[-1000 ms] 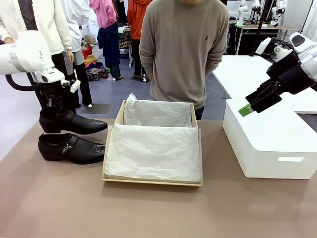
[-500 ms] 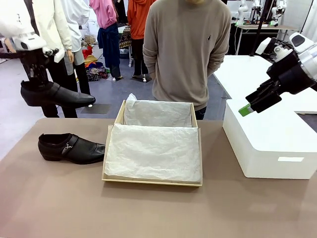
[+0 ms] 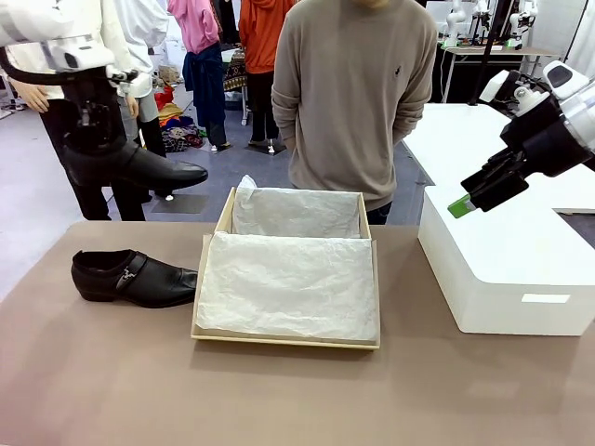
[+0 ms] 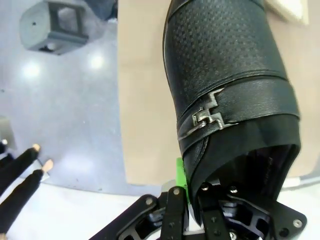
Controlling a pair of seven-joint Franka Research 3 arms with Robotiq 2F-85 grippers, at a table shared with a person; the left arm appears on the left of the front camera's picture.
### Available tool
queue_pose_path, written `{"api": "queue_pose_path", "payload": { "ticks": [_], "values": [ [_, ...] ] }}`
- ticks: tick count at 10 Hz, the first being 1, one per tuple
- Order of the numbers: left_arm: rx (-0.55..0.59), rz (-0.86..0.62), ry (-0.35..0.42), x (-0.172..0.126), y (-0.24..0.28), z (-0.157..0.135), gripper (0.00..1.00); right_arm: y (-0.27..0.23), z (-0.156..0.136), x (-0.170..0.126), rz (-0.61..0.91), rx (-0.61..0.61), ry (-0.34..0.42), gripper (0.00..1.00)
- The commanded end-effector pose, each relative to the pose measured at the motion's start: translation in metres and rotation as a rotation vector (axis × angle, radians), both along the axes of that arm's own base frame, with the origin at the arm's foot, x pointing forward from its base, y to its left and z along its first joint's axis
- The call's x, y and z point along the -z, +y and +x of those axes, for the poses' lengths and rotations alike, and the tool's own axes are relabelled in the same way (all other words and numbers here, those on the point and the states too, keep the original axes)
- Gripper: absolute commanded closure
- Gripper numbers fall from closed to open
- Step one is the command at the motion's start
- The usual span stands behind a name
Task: Pack the shoes into the box.
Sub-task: Place one shoe of the Shoes into the Shoes Box.
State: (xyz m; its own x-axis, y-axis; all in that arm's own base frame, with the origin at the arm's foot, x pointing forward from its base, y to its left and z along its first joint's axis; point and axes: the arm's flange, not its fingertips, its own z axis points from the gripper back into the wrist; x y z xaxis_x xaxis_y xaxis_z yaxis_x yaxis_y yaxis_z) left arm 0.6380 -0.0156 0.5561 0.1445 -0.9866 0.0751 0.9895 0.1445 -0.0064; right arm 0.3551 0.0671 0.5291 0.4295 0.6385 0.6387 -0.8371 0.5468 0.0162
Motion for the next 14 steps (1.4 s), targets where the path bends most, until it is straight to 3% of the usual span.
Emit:
{"api": "queue_pose_path", "payload": {
  "ticks": [1,5,14],
  "values": [
    [-0.037,-0.026,0.032,-0.012,-0.030,-0.006,1.00,0.000,0.001,0.000,0.013,-0.006,-0.003,0.00],
    [-0.037,-0.027,0.059,-0.008,-0.086,0.000,1.00,0.000,0.001,0.000,0.013,-0.006,-0.003,0.00],
    [-0.028,-0.026,0.056,0.004,-0.089,-0.003,1.00,0.000,0.001,0.000,0.013,-0.006,-0.003,0.00]
  ]
}}
